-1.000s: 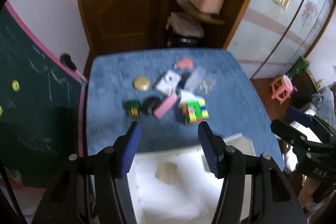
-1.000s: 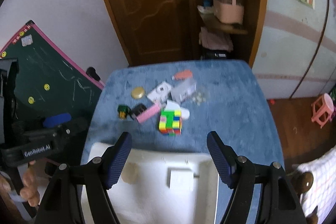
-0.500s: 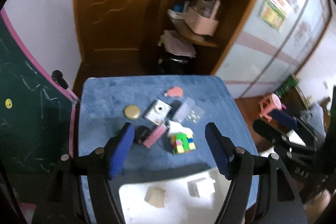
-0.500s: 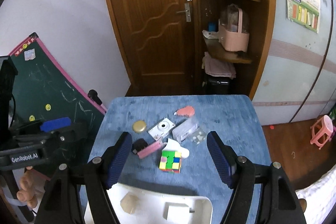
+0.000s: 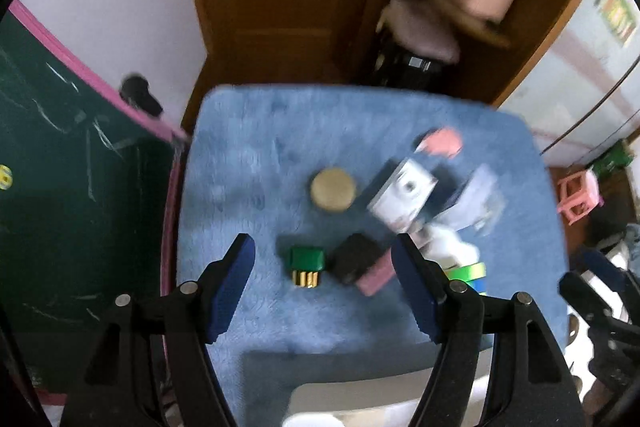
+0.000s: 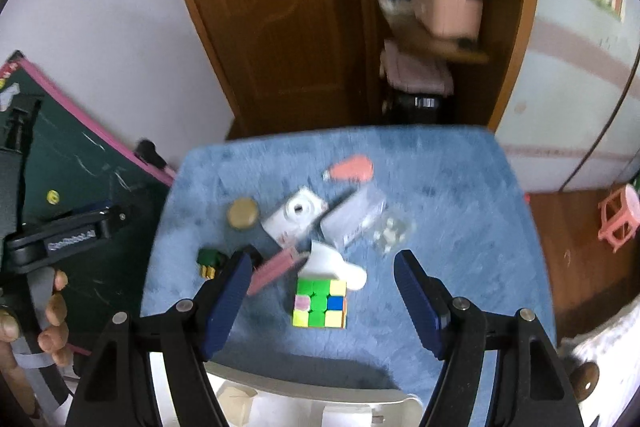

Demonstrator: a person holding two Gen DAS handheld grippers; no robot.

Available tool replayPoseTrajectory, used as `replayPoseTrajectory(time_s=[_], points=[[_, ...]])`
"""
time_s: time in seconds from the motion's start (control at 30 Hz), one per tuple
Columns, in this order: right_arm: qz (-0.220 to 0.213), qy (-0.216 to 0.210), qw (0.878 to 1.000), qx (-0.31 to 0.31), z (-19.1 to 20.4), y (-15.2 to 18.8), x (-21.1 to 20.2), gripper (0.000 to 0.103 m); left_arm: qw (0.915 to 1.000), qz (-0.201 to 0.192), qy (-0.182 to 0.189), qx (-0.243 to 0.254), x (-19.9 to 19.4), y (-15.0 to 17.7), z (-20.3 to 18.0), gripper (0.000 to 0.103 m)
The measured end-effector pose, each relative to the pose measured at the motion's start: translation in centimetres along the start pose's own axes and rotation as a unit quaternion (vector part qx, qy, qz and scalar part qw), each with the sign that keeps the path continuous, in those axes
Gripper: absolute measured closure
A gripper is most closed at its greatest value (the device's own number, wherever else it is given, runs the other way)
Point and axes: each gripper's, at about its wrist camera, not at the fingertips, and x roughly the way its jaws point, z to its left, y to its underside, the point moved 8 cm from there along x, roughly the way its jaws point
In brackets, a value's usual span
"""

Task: Organize rigid objects
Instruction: 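Grasp the green perfume bottle with the left gripper while the right grasps the Rubik's cube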

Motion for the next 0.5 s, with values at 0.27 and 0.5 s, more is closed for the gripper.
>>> replayPoseTrajectory(time_s=[0.27,0.5], points=[[0.088,0.003,0.996,0.025,-0.3,2.6,7.5,0.029,0.9956,0.087,-0.027,-0.023,8.1,2.1,1.8,0.029],[0.145,0.006,0.988,0.046,-0.6,4.5,11.4,0.029,0.9905,0.126,-0.021,-0.050,11.3,3.0,2.7,0.029]])
